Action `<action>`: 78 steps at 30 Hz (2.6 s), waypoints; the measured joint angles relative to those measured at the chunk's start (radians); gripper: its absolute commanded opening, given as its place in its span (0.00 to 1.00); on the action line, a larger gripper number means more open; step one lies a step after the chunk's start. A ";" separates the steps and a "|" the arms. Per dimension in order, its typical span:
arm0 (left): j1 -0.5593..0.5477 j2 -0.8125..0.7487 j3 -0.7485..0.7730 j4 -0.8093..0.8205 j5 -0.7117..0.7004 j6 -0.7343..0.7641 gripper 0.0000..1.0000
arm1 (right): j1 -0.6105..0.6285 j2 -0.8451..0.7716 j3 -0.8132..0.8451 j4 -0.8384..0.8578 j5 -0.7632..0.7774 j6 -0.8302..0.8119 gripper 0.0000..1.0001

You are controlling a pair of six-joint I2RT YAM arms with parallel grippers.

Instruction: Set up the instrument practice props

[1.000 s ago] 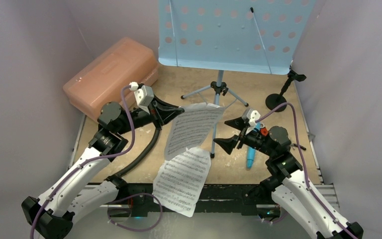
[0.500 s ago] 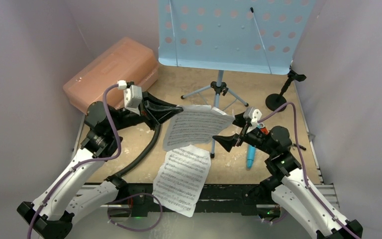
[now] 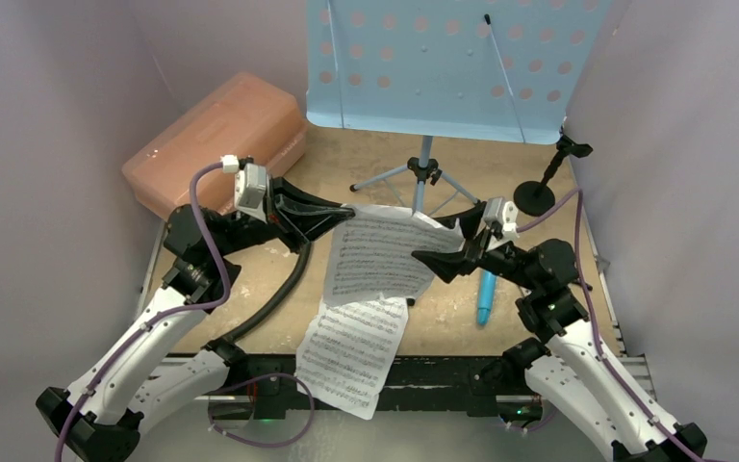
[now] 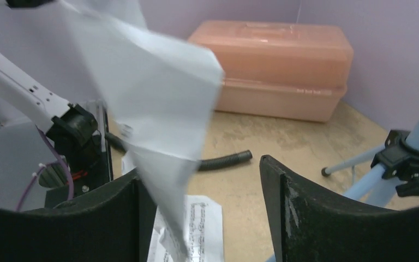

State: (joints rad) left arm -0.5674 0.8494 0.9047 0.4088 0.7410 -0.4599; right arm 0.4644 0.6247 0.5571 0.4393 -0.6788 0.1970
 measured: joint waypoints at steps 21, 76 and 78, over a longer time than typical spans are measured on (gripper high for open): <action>0.003 0.072 -0.112 0.053 -0.121 -0.015 0.41 | 0.000 0.046 0.123 0.024 -0.031 0.077 0.00; 0.003 0.102 -0.572 0.382 -0.034 0.079 0.73 | 0.000 0.087 0.147 -0.075 0.002 0.098 0.00; 0.002 0.102 -0.572 0.374 -0.049 0.098 0.73 | 0.000 0.091 0.151 -0.074 0.002 0.098 0.00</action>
State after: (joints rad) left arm -0.5652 0.9516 0.3325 0.7830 0.6922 -0.3614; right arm 0.4648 0.7155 0.7082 0.3653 -0.6765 0.2951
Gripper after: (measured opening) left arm 0.735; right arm 0.004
